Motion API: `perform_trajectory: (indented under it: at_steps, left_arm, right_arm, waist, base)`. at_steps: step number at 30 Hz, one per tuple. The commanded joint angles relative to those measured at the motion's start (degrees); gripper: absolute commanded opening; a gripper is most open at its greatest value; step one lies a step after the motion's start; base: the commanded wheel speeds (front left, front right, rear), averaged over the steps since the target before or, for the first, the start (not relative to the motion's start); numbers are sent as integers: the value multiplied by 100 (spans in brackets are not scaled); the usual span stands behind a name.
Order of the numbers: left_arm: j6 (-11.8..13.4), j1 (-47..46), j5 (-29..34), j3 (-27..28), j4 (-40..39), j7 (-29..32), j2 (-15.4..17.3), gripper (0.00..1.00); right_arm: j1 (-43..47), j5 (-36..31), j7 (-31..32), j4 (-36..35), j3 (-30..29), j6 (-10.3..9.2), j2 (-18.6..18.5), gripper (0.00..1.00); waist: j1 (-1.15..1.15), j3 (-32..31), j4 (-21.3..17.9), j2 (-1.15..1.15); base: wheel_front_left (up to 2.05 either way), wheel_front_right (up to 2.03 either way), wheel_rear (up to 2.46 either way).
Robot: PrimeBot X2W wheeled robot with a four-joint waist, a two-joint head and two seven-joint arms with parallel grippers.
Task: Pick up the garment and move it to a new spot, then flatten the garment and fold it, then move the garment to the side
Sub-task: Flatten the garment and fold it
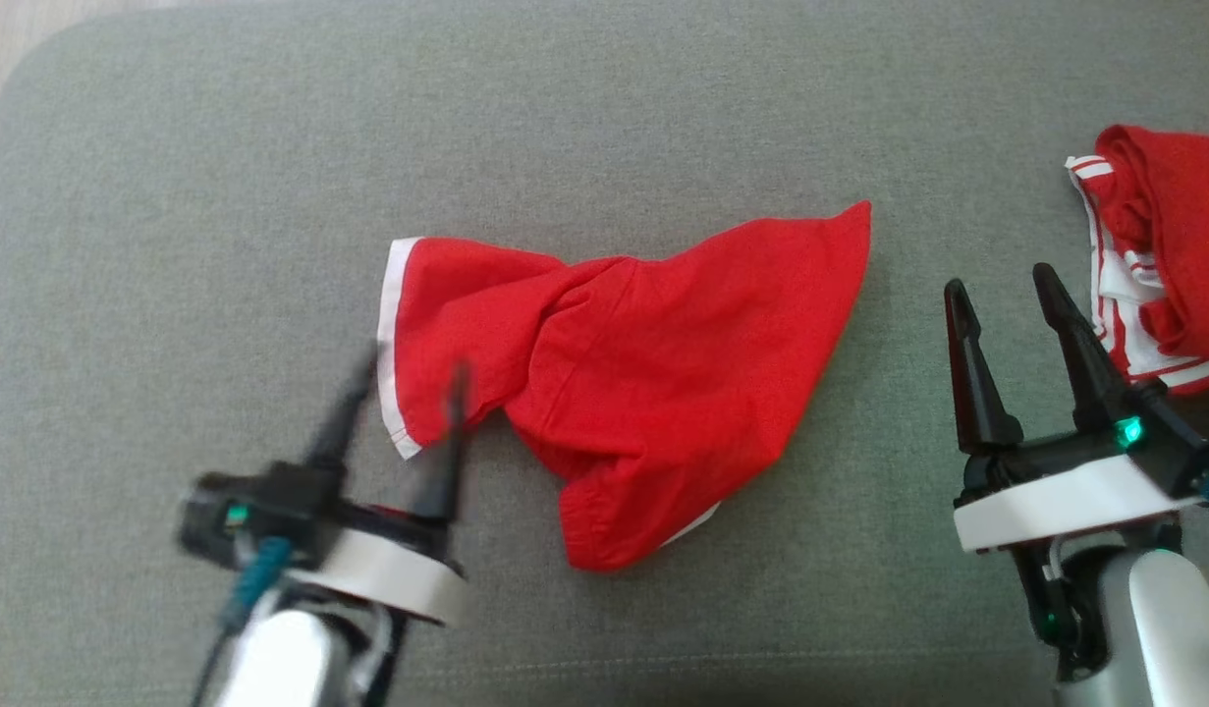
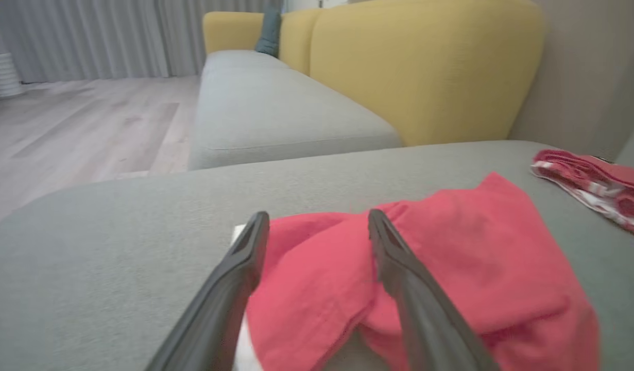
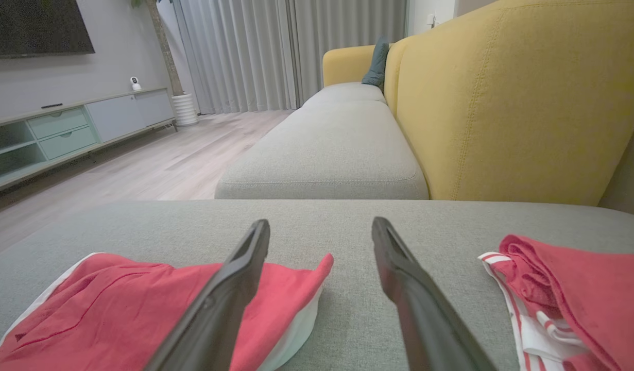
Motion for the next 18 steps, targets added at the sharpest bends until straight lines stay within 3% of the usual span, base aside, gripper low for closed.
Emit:
perform_trajectory:
  at_steps: [1,7,14,15,16,18]
  left_arm:
    - [-63,-138,28,48,-238,50,36,100]
    - [-536,-120,-29,-861,-261,583,-43,100]
    - [-659,-270,-184,-1276,81,967,0,100]
    - [-666,-294,-219,-1297,121,995,8,84]
    - [-671,-322,-246,-1300,152,996,20,0]
    - [-669,-389,-292,-1252,185,943,39,0]
  right_arm:
    - [-95,-11,-3,-238,90,-5,28,100]
    - [-116,-5,22,-227,130,-5,61,100]
    - [-184,6,0,-209,181,-5,95,100]
    - [-179,4,-5,-208,170,-5,100,100]
    - [-174,3,-9,-208,164,-5,105,100]
    - [-164,9,-16,-204,158,-5,115,100]
  waist:
    - [0,11,4,0]
    - [0,87,-29,0]
    - [0,182,-182,0]
    - [0,186,-196,0]
    - [0,196,-216,0]
    - [0,210,-246,0]
  base:
    - [0,0,0]
    - [0,0,0]
    - [0,0,0]
    - [0,0,0]
    - [0,0,0]
    - [0,0,0]
